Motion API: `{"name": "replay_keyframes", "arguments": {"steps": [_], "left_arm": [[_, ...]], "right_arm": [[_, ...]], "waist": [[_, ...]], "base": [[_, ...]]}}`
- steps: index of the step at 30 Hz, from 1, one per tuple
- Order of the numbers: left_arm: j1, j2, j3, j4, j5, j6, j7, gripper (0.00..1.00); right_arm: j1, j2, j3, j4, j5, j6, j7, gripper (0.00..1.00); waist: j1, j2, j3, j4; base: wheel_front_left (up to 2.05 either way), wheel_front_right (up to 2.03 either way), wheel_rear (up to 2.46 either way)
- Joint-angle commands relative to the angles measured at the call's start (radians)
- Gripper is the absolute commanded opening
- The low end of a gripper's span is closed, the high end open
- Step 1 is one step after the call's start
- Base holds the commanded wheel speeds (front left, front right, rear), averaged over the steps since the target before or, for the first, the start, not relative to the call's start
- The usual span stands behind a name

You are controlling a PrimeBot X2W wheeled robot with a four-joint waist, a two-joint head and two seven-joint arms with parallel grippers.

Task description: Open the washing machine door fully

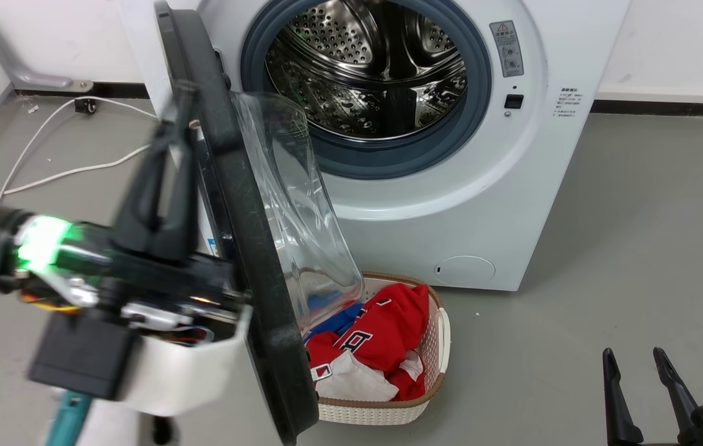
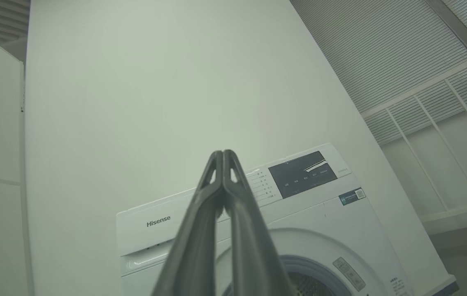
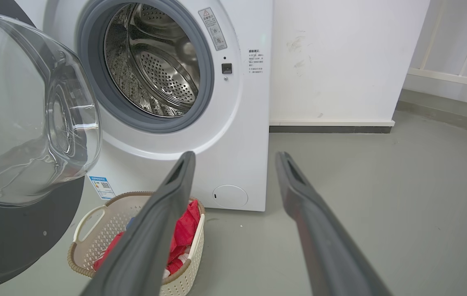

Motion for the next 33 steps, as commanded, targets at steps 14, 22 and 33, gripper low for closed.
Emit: {"name": "replay_keyframes", "arguments": {"steps": [14,22,33], "left_arm": [[0.013,-0.064,-0.292,0.075,0.000,-0.029,0.031,0.00],[0.021,-0.086,-0.440,0.135,-0.021,-0.034,0.027,0.00],[0.054,-0.101,-0.557,0.241,-0.044,-0.028,0.021,0.00]], "right_arm": [[-0.019,0.002,0.004,0.010,0.011,0.000,-0.002,1.00],[-0.021,0.002,0.008,0.019,0.017,0.000,-0.002,1.00],[-0.022,0.002,0.001,0.030,0.015,0.000,-0.002,1.00]], "waist": [[0.0000,0.0000,0.009,-0.003],[0.0000,0.0000,0.015,-0.003],[0.0000,0.0000,0.024,0.003]], "base": [[0.00,0.00,0.00],[0.00,0.00,0.00],[0.00,0.00,0.00]]}}
